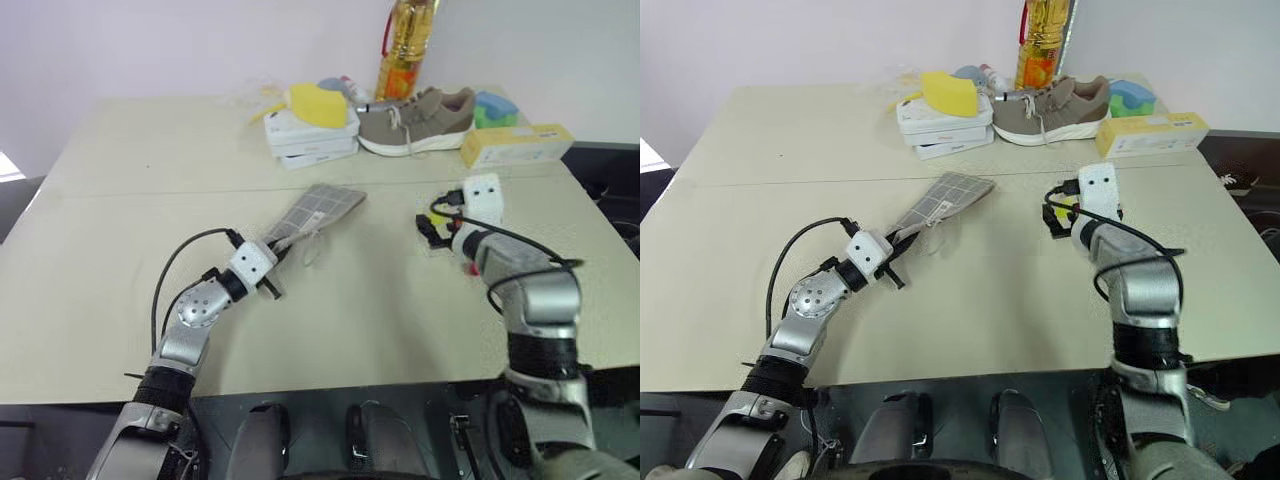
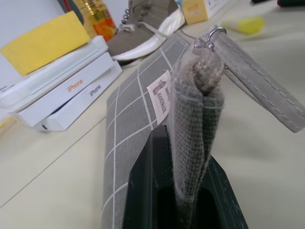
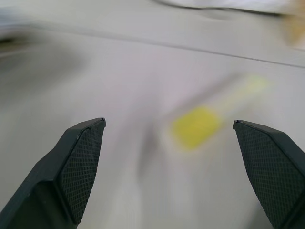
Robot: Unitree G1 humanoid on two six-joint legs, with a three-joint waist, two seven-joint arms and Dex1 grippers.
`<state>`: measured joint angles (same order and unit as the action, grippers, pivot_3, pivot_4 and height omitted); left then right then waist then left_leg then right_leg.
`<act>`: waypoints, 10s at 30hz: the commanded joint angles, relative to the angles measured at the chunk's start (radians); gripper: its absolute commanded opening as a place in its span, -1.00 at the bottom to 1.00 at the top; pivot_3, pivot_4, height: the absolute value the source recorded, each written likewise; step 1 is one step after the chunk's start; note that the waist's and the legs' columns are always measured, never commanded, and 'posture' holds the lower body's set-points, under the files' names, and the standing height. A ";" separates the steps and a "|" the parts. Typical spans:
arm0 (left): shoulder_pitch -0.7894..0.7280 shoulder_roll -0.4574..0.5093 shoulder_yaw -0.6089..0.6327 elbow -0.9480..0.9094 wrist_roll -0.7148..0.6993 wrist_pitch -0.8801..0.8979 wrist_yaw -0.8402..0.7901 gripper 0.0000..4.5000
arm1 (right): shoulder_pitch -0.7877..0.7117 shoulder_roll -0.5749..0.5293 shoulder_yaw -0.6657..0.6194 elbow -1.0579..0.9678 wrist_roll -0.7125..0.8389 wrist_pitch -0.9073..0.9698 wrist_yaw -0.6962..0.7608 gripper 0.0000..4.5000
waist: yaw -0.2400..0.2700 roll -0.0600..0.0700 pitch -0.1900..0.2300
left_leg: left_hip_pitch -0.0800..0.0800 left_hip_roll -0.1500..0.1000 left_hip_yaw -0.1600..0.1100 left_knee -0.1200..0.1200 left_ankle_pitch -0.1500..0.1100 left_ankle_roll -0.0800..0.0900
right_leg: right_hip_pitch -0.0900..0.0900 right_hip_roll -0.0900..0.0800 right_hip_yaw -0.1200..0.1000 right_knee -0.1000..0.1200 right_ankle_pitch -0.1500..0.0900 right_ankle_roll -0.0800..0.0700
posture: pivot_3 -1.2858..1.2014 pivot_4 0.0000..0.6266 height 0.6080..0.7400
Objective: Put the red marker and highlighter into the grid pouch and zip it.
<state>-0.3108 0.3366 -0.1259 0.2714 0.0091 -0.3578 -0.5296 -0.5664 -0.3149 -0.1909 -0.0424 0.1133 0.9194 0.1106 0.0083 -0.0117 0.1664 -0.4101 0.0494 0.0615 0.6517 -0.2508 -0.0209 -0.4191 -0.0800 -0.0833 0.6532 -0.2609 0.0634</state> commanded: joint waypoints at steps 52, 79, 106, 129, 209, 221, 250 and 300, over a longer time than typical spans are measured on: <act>0.034 -0.029 0.038 -0.100 -0.103 0.052 -0.036 -1.00 | -0.148 0.127 -0.042 0.352 -0.005 -0.183 -0.261 -0.55 | -0.024 0.000 0.000 | 0.000 0.001 0.001 -0.003 0.000 0.000 | -0.001 0.000 0.001 0.000 0.000 0.000 | 0.03 -0.52 1.00; 0.039 0.018 0.090 -0.200 -0.346 0.305 -0.273 -1.00 | 0.308 -0.296 0.125 -0.581 0.217 -0.056 0.385 -0.60 | -0.017 0.000 0.002 | -0.002 0.000 -0.004 -0.003 0.000 0.000 | -0.003 0.001 0.002 -0.004 -0.001 0.001 | 0.03 -0.52 1.00; 0.047 0.097 0.040 -0.239 -0.294 0.245 -0.435 -1.00 | 0.295 -0.490 0.258 -0.631 0.199 -0.056 0.516 -0.60 | -0.017 0.000 0.002 | -0.002 0.000 -0.004 -0.003 0.000 0.000 | -0.003 0.001 0.001 -0.004 -0.001 0.000 | 0.03 -0.52 1.00; -0.007 0.192 -0.041 -0.177 -0.259 0.059 -0.697 -1.00 | 0.158 -0.682 0.509 -0.695 0.066 -0.134 0.751 -0.60 | -0.015 -0.002 0.003 | -0.003 0.000 -0.004 -0.002 0.000 0.000 | -0.003 0.000 0.001 -0.005 -0.001 0.000 | 0.03 -0.52 1.00; -0.045 0.024 0.052 -0.107 -0.293 0.216 -0.385 -1.00 | 0.353 -0.555 0.172 -0.605 0.084 -0.130 0.529 -0.84 | 0.005 -0.003 0.003 | 0.000 0.000 -0.004 -0.001 0.000 0.000 | 0.001 0.001 0.001 -0.005 -0.001 0.001 | 0.03 -0.52 1.00; -0.039 0.030 0.048 -0.115 -0.284 0.219 -0.386 -1.00 | 0.358 -0.586 0.128 -0.603 0.083 -0.125 0.536 -0.84 | 0.005 -0.003 0.003 | 0.000 0.000 -0.004 -0.001 0.000 0.000 | 0.001 0.001 0.001 -0.005 -0.001 0.001 | 0.03 -0.52 1.00; -0.037 0.033 0.040 -0.131 -0.282 0.210 -0.392 -1.00 | 0.341 -0.620 0.191 -0.610 0.050 -0.140 0.565 -0.84 | 0.005 -0.003 0.003 | 0.000 0.000 -0.004 -0.001 0.000 0.000 | 0.001 0.001 0.001 -0.004 -0.001 0.001 | 0.03 -0.52 1.00; -0.011 0.104 -0.033 -0.251 -0.250 0.205 -0.542 -1.00 | 0.067 -0.548 0.588 -0.606 -0.306 -0.280 0.794 0.24 | 0.004 -0.003 0.003 | 0.000 0.000 -0.003 0.001 0.000 0.000 | 0.001 0.000 0.001 -0.004 -0.001 0.001 | 0.03 -0.52 1.00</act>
<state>-0.3187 0.4339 -0.1753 0.0435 -0.2290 -0.1432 -1.0851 -0.5012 -0.8770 0.4646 -0.6060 -0.2142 0.6319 0.9135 0.0122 -0.0145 0.1692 -0.4103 0.0490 0.0581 0.6524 -0.2508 -0.0208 -0.4179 -0.0796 -0.0822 0.6494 -0.2617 0.0641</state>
